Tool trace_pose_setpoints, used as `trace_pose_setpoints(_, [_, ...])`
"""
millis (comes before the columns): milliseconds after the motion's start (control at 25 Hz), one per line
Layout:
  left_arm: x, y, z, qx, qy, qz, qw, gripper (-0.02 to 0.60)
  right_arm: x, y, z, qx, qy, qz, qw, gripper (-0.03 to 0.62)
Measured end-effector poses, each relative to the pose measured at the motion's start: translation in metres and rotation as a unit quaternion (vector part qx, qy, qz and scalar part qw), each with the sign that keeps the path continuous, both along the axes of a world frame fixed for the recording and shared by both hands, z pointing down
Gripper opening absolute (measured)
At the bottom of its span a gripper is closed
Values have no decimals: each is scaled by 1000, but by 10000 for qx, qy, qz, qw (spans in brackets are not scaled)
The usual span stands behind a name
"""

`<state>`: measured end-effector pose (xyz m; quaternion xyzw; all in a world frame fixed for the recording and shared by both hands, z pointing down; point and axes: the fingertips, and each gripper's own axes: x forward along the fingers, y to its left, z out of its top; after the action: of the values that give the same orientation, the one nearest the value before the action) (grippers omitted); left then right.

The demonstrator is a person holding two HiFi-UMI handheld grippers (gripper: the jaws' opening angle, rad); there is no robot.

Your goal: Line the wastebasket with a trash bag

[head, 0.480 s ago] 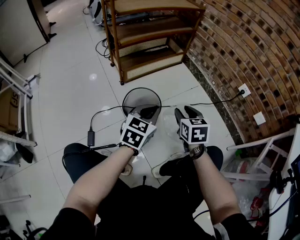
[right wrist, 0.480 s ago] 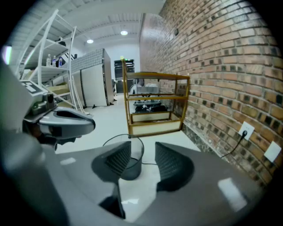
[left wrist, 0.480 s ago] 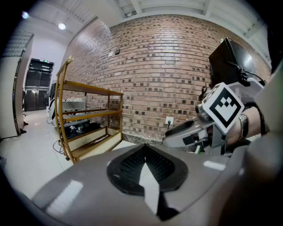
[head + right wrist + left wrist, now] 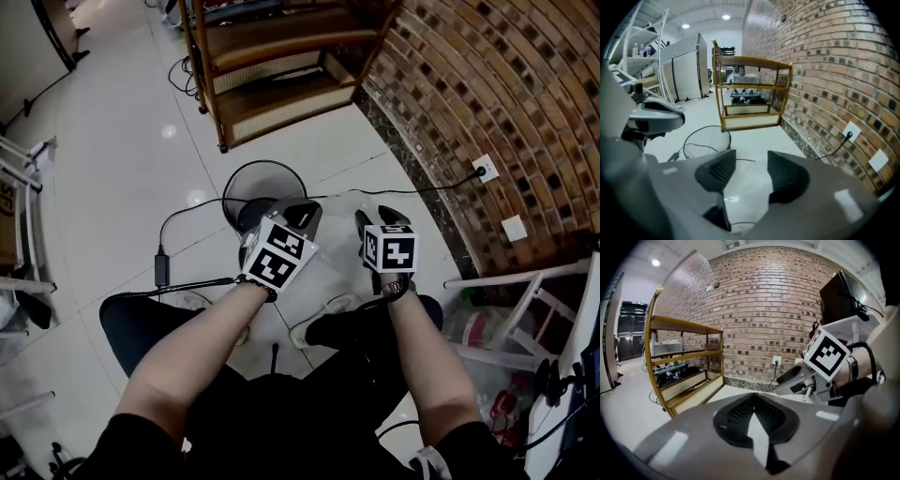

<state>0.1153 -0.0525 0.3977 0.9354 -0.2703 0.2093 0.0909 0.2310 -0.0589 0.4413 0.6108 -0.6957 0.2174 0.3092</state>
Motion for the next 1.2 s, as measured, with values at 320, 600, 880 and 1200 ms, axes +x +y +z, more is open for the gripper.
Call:
trace_pose_setpoints(320, [23,-14,39,-238,-201,53,9995,3,27,-4,52,-605,414,137,9972,235])
trace_pose_setpoints(600, [41,-22,66,-455,-245,51,9987,3,47,-6,100,-1271,833,207,9882,258])
trace_pose_setpoints(880, [57,-28,87,-667,-214,91,9975,3,59,-26,124,-1324,1355,-16,9819,259])
trace_pose_setpoints(1200, [74,-33,111,-849,-289,232,9957,3,67,-44,151,-1492,1507,-79,9772,259])
